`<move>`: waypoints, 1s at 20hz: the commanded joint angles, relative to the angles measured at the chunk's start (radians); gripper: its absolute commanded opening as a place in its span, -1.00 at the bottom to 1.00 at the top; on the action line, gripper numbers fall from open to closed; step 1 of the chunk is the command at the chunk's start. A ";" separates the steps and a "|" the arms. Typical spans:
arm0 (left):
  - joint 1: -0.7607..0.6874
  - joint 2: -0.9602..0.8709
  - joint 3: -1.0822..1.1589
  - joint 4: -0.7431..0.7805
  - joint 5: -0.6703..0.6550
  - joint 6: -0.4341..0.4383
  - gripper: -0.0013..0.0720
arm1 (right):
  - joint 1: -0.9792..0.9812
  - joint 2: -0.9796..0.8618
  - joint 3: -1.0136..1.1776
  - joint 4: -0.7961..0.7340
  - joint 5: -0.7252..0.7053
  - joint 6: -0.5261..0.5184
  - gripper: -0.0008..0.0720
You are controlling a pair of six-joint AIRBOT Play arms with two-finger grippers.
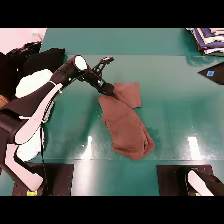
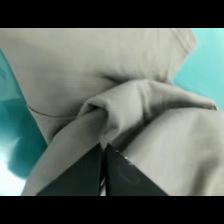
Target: Fold the shirts.
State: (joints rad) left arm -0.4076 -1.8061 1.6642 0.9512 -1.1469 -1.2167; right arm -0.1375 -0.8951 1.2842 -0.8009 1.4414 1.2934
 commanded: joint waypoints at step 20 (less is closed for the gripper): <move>0.199 0.247 0.023 0.276 -0.110 -0.145 -0.90 | 0.573 -0.577 -0.353 -0.084 -0.403 0.033 0.22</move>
State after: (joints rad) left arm -0.2108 -1.5623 1.6871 1.2240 -1.2446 -1.3602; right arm 0.3561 -1.3560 0.8448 -0.8810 1.0805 1.3331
